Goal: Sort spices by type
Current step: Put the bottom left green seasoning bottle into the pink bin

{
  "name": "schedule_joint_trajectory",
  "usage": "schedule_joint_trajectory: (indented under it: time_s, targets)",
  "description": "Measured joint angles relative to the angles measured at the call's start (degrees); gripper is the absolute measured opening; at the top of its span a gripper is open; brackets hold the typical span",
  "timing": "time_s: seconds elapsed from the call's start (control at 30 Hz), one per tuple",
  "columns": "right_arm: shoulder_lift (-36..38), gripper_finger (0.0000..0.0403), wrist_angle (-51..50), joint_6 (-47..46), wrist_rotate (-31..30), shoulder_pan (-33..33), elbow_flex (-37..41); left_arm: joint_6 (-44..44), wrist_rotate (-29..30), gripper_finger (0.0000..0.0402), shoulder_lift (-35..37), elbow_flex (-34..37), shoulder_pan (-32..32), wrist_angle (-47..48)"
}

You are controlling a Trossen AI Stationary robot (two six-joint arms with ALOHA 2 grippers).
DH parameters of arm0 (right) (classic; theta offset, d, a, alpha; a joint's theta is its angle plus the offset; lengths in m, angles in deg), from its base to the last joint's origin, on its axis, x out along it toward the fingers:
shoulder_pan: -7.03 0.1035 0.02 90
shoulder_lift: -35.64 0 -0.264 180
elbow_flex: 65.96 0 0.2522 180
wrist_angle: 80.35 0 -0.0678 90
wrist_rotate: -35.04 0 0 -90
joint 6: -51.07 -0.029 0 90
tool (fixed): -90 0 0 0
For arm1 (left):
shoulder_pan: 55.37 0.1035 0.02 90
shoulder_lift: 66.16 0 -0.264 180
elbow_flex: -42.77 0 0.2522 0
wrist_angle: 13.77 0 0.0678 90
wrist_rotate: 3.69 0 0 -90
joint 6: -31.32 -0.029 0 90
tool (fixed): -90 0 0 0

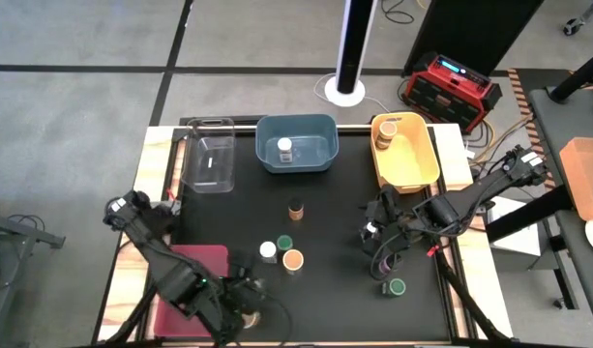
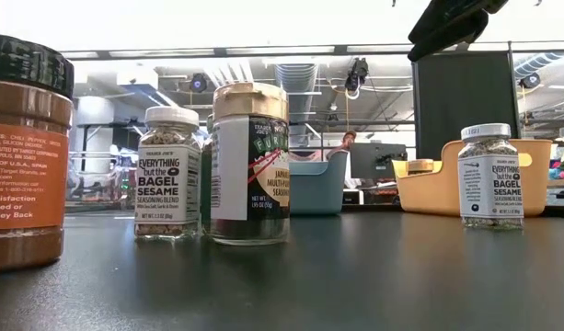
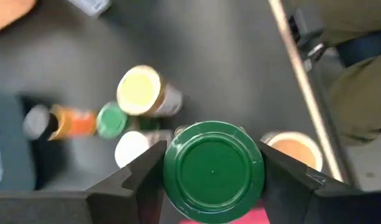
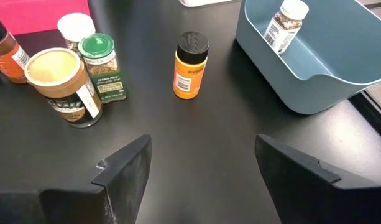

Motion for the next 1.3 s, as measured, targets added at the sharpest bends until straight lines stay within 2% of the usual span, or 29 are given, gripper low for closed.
schedule_joint_trajectory:
  time_s: [0.1,0.3,0.43,0.63,0.8,1.0,1.17,1.3]
  targets:
    - [0.0,0.0273,0.0,0.0,0.0,0.0,0.0,6.2,1.3,0.0191,1.1,0.4,-2.0,4.4]
    - [0.0,0.0264,0.2,0.0,0.0,0.0,0.0,18.1,1.4,0.0191,5.0,4.9,-7.0,6.3]
    - [0.0,0.0263,0.2,-0.3,-0.1,0.0,0.0,24.8,3.0,0.0191,8.7,10.6,-10.8,6.2]
    - [0.0,0.0273,0.4,-1.1,-0.1,0.0,0.0,34.7,1.9,0.0191,15.0,22.7,-14.1,3.2]
    - [0.0,0.0276,2.0,-1.1,-0.1,0.0,0.0,36.4,-1.4,0.0190,21.2,34.8,-14.9,-6.4]
    - [0.0,0.0263,2.9,-1.1,-0.2,0.0,0.0,38.4,-5.6,0.0190,28.4,47.0,-15.0,-12.4]
    - [0.0,0.0253,3.1,-1.0,-0.2,0.0,0.0,37.9,-6.2,0.0190,32.8,54.8,-15.1,-17.3]
    - [0.0,0.0249,3.2,-1.4,-0.1,0.0,0.0,37.7,-6.4,0.0190,34.2,58.8,-15.1,-17.3]
